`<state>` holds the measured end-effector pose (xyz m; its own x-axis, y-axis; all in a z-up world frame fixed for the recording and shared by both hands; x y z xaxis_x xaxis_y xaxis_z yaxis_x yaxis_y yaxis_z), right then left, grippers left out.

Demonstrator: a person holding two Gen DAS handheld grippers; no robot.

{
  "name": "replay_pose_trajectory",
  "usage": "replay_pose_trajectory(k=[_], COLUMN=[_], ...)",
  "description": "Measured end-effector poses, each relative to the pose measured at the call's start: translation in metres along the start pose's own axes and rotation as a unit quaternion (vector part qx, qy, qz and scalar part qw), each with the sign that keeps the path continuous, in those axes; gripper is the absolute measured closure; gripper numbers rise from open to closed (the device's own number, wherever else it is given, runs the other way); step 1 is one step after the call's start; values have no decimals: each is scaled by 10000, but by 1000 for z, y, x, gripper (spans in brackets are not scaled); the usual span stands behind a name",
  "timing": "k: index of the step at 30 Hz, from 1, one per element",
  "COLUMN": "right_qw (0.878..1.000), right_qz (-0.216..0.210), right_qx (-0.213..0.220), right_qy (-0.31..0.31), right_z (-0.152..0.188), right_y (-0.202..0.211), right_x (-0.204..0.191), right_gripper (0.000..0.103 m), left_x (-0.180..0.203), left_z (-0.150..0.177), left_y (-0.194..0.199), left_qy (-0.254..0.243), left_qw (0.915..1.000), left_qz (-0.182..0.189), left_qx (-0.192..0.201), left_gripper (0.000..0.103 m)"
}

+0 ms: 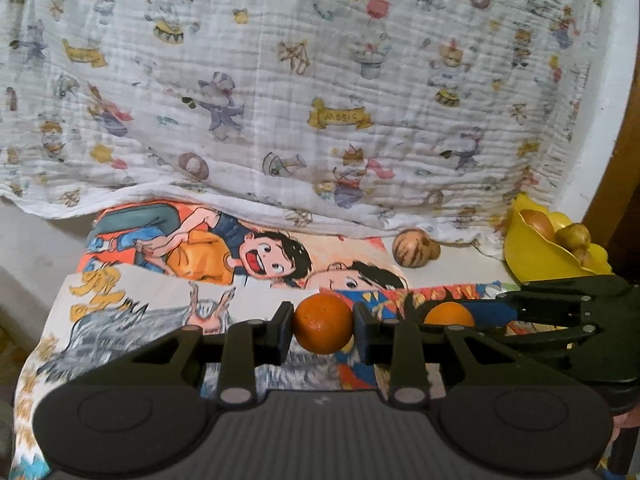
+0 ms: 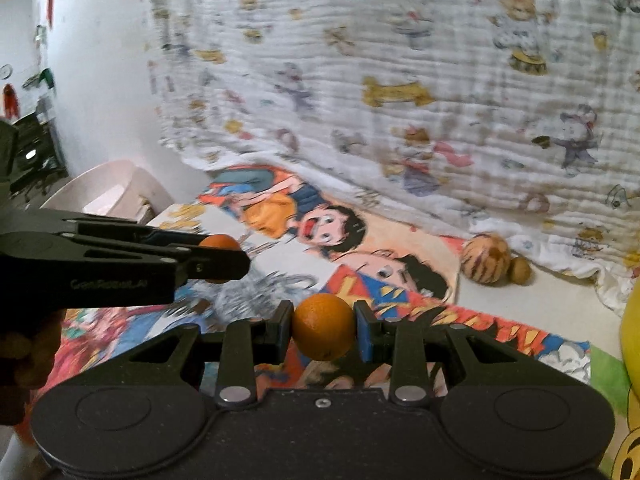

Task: Organize fruits
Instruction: 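Carry both small oranges toward the grey tray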

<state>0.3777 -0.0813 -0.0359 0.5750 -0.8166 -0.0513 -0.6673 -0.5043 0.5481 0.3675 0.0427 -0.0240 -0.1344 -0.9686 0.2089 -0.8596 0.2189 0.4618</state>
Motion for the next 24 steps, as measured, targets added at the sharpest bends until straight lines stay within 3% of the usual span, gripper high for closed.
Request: replay_pose_trajectory(k=[9,24], right_qw=[9990,9936], right_qz=[-274,-440], right_qx=[-243,-939], right_qy=[242,456], right_z=[24,56], right_y=[25,29], right_x=[-30,-49], right_gripper=[68,68], left_x=[2,6], left_z=[24,72], left_y=[40,63], left_qy=[-31,-295], left_qw=[10000,9966], left_qz=[8,170], left_qx=[-94,-748], left_gripper=[69,68])
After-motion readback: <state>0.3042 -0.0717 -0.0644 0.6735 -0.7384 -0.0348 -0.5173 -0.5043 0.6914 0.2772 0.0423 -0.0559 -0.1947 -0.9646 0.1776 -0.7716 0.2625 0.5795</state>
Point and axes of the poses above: each gripper's, at about its wrist camera, not at the fingertips, and y roughly against the way its jaws point, x to its right, z to its underside, the point moved 9 cm from there along -y, roughly the way its jaws point, and after that the axes turned 8 degrees about x, right-handed, at the moved point
